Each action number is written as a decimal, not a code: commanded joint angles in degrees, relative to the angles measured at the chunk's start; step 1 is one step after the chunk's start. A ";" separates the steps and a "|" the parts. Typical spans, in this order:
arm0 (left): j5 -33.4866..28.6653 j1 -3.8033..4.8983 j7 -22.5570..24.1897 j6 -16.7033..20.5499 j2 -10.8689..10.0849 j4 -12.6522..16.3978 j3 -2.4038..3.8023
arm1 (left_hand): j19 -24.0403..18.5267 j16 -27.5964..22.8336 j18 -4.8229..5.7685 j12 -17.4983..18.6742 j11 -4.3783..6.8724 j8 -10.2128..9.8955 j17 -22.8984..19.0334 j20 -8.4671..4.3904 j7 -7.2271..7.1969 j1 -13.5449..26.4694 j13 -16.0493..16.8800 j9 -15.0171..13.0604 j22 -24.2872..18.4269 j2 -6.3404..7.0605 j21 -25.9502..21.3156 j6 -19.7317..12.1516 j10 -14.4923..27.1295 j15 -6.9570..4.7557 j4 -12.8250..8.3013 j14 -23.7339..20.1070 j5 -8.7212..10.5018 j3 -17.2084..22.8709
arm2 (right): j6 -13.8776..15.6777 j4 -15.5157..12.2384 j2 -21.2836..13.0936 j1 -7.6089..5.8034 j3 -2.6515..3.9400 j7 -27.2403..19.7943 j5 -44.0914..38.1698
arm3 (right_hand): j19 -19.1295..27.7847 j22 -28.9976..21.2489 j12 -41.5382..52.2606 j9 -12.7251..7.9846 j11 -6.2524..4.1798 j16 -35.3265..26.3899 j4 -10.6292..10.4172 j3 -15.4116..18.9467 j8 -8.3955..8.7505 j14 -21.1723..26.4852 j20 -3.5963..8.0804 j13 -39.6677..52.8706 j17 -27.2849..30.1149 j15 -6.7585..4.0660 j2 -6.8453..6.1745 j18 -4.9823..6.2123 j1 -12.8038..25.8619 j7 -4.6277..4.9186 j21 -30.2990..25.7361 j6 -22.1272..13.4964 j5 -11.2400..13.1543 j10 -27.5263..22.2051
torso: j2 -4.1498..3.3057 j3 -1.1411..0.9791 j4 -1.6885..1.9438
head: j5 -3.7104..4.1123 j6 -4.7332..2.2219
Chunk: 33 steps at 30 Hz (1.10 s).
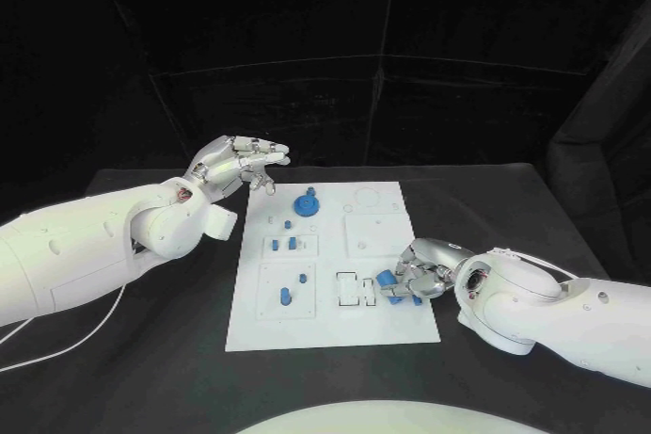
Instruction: Assemble the parts on the task board
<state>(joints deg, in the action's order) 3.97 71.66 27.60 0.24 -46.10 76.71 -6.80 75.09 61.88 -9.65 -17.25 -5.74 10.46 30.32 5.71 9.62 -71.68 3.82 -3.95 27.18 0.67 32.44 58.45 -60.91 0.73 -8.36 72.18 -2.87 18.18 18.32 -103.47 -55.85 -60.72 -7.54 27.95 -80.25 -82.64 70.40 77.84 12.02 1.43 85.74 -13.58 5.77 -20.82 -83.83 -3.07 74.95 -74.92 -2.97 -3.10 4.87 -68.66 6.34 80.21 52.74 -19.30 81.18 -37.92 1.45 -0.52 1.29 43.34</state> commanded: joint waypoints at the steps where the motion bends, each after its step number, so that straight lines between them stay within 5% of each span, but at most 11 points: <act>1: 0.27 0.06 0.49 -0.79 -0.07 0.14 0.01 | -0.15 -0.31 -0.75 -0.30 0.02 -0.22 -0.05 0.37 0.23 0.17 0.04 -0.07 -0.07 -0.42 -0.36 -0.06 0.36 -0.11 0.15 -0.31 -0.22 -0.35 | -1.57 0.44 0.23 0.54 -0.44 0.79 -0.17 | -0.26 0.10 0.40 0.27 0.14 0.31 0.21 0.37 -0.55 -4.60 -0.30 0.76 -6.95 0.34 0.28 -1.08 -1.20 -0.08 0.31 -0.44 -0.76 0.17 | 0.05 0.03 -0.04 | -0.05 -0.09; 7: 0.27 0.06 0.51 -0.75 -0.20 0.24 0.01 | -0.15 -0.31 -0.75 -0.30 0.02 -0.22 -0.05 0.37 0.23 0.17 0.04 -0.07 -0.07 -0.42 -0.36 -0.06 0.36 -0.11 0.15 -0.31 -0.22 -0.35 | 0.36 0.01 0.08 0.59 -0.43 1.05 -0.31 | -0.25 0.23 0.48 1.11 -0.12 0.39 1.46 0.08 -2.07 -4.62 -0.13 1.14 -7.10 0.12 1.98 -1.08 -3.91 -0.35 0.39 -0.02 -4.59 0.36 | 0.11 0.02 -0.09 | -0.17 0.03; 14: 0.27 0.06 0.53 -0.80 -0.24 0.26 0.01 | -0.15 -0.31 -0.75 -0.30 0.02 -0.22 -0.05 0.37 0.23 0.17 0.04 -0.07 -0.07 -0.42 -0.36 -0.06 0.36 -0.11 0.15 -0.31 -0.22 -0.35 | 6.17 -2.52 -1.47 0.60 -0.40 -2.08 2.94 | -0.40 0.64 0.43 1.87 -0.48 0.45 1.11 0.79 -3.12 -4.64 0.12 1.43 -7.22 -0.15 2.80 -1.15 -3.73 -0.73 0.61 0.38 -9.45 0.63 | 0.14 0.04 -0.04 | -0.16 0.07; 23: 0.27 0.06 0.53 -0.77 -0.22 0.28 0.01 | -0.15 -0.31 -0.75 -0.30 0.02 -0.22 -0.05 0.37 0.23 0.17 0.04 -0.07 -0.07 -0.42 -0.36 -0.06 0.36 -0.11 0.15 -0.31 -0.22 -0.35 | 11.56 -5.12 -2.53 0.56 -0.35 -6.93 5.98 | -0.39 0.64 0.07 2.04 -0.53 0.41 0.82 1.18 -3.21 -4.62 0.20 1.18 -7.15 -0.22 2.88 -1.15 -3.54 -0.77 0.61 0.22 -10.83 0.48 | 0.08 0.02 0.11 | -0.61 -0.10; 33: 0.27 0.06 0.54 -0.80 -0.18 0.32 0.01 | -0.14 -0.30 -0.75 -0.32 0.03 -0.23 -0.10 0.38 0.22 0.25 0.04 -0.06 -0.11 -0.51 -0.41 -0.09 0.40 -0.10 0.24 -0.34 -0.23 -0.44 | 10.43 -4.96 -1.01 0.55 -0.33 -7.77 7.30 | -0.33 0.58 -0.40 2.29 -0.51 0.19 -0.75 2.53 -3.28 -4.53 0.19 0.93 -6.77 -0.21 2.83 -1.13 -1.86 -0.79 0.57 -0.05 -10.26 0.34 | 0.06 0.03 -0.04 | -1.13 -0.09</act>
<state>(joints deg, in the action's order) 4.00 71.66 27.61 0.21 -46.29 76.92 -6.80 75.09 61.88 -9.65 -17.25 -5.74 10.46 30.31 5.70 9.62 -71.68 3.82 -3.95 27.15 0.67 32.24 58.45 -60.91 0.73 -8.22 72.18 -2.88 18.04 28.23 -108.53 -57.03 -60.08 -7.91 21.90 -74.49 -82.64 71.01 77.66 14.41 0.91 85.98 -14.25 7.99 -23.75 -83.83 -3.07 74.93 -74.91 -2.97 -0.06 4.87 -71.23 5.64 80.54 52.90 -30.03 81.70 -37.85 1.47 -0.47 0.18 43.23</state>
